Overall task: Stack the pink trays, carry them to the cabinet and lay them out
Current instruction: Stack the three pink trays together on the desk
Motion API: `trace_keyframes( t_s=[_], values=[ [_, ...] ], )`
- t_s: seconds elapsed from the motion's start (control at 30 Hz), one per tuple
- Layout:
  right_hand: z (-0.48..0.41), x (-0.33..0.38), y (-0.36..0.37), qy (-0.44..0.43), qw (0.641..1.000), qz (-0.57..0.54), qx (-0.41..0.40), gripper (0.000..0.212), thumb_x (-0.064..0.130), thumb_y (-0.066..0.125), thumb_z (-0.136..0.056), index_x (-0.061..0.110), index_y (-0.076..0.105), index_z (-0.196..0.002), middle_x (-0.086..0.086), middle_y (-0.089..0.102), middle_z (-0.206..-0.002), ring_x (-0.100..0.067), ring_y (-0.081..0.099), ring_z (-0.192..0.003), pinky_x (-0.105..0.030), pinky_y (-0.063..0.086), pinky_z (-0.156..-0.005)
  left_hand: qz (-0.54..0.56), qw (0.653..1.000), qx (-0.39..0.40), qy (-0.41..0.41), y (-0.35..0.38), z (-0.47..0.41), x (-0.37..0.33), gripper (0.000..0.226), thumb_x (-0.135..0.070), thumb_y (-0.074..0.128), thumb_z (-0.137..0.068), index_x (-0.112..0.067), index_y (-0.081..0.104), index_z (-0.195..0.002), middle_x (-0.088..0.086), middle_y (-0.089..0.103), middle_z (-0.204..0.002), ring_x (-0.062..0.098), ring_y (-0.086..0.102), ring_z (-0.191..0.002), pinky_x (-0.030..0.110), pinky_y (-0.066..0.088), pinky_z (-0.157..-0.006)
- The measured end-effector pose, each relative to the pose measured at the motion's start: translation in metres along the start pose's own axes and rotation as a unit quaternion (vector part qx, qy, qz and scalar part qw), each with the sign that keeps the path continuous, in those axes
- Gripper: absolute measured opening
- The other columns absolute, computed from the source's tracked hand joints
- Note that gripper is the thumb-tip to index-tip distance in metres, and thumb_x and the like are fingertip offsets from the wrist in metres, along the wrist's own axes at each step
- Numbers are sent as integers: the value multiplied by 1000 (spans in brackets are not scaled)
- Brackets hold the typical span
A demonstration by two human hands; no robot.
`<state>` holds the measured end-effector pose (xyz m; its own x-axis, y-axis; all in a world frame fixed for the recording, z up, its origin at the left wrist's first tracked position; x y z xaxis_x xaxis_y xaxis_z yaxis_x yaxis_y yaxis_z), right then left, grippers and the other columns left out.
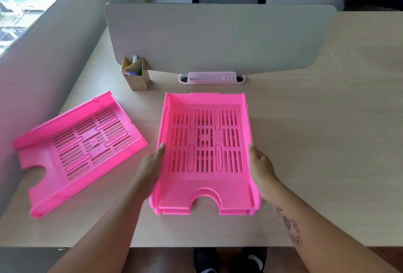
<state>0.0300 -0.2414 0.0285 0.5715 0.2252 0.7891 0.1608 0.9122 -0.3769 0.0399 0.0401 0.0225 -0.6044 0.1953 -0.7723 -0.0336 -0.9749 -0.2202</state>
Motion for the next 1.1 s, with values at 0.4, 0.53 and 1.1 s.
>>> trace_keyframes(
  t_s=[0.4,0.53,1.1],
  values=[
    [-12,-2,-24,-42,991,117,56,42,42,44,-100,19,55,-135,-8,68,-96,-23,67,-86,-45,60,-80,41,998,-14,52,16,17,3,27,-33,50,-98,-14,62,-113,11,73,-95,24,71,-78,27,59,-52],
    [14,-32,-14,-11,995,98,17,37,25,40,-101,16,49,-136,-6,64,-87,-23,65,-72,-42,60,-59,43,997,-39,53,19,38,41,25,-17,45,-101,-12,62,-118,10,72,-95,21,69,-85,21,55,-59],
    [-52,-10,-50,-22,997,55,-47,26,11,40,-97,7,58,-115,-6,60,-81,-30,62,-70,-46,59,-61,9,993,-100,69,75,-13,-15,30,10,34,-93,-7,58,-88,4,58,-72,13,55,-64,14,45,-44]
  ],
)
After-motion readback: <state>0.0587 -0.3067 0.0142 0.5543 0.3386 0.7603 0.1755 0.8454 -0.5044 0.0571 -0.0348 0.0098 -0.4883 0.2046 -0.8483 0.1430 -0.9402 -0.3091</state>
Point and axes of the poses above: each hand's wrist, its own z-axis away from the middle knuckle, its own y-axis out of the palm, x = y × z, the point moved 4 cm from there along -z, towards the middle knuckle
